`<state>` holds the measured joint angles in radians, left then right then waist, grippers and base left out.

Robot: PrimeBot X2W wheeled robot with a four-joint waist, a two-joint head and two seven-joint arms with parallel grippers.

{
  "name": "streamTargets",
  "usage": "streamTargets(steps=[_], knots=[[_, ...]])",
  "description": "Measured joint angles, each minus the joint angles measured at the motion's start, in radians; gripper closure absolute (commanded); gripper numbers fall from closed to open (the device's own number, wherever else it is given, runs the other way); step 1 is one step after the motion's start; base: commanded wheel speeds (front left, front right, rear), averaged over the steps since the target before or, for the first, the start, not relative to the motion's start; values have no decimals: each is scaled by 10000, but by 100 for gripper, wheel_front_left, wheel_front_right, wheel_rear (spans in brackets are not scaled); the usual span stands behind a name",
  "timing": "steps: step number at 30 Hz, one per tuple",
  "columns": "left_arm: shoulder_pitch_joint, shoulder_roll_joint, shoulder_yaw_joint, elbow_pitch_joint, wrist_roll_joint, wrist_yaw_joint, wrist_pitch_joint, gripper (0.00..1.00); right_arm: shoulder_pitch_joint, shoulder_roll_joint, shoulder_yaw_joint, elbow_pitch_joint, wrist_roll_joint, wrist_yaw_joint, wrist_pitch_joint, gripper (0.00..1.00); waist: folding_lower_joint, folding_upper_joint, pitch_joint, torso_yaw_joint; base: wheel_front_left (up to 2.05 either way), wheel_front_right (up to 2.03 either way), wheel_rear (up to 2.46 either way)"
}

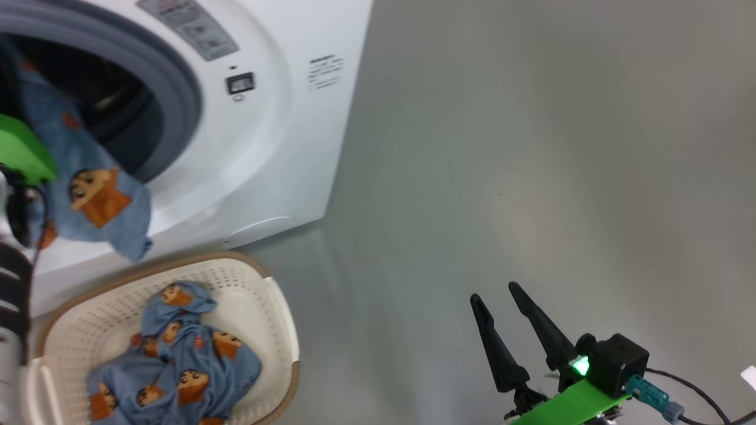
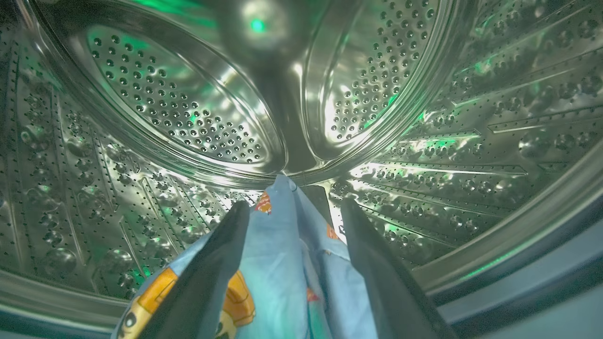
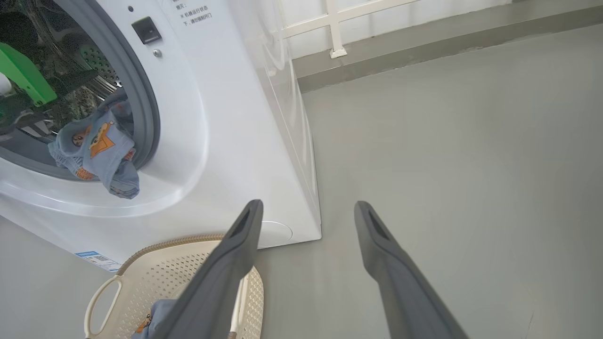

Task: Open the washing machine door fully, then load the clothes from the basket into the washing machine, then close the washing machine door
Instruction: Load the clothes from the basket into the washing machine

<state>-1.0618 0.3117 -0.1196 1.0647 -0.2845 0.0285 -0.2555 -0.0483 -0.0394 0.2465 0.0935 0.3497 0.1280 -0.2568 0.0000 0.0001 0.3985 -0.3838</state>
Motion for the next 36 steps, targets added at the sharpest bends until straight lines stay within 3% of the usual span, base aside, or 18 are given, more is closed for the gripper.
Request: streamTargets(steps=[4, 16, 26, 36], knots=[[691, -316, -44, -738, 65, 21, 0, 0, -144, -12, 4, 69, -221, 0, 0, 0, 1, -1, -132, 371, 0, 0, 0], [3225, -1103, 27, -3415, -217, -510, 0, 0, -248, -36, -391, 92, -589, 0, 0, 0, 1, 0, -282, 1657, 0, 0, 0], [6148, -1509, 113, -5956, -278, -345, 0, 0, -375, -65, -978, -19, -1026, 0, 0, 0, 1, 0, -273, 2559, 0, 0, 0], [8321, -1802, 433, -8000, -299, -138, 0, 0, -334, -73, -1331, -109, -1112, 0, 0, 0, 1, 0, -538, 2891, 0, 0, 0]])
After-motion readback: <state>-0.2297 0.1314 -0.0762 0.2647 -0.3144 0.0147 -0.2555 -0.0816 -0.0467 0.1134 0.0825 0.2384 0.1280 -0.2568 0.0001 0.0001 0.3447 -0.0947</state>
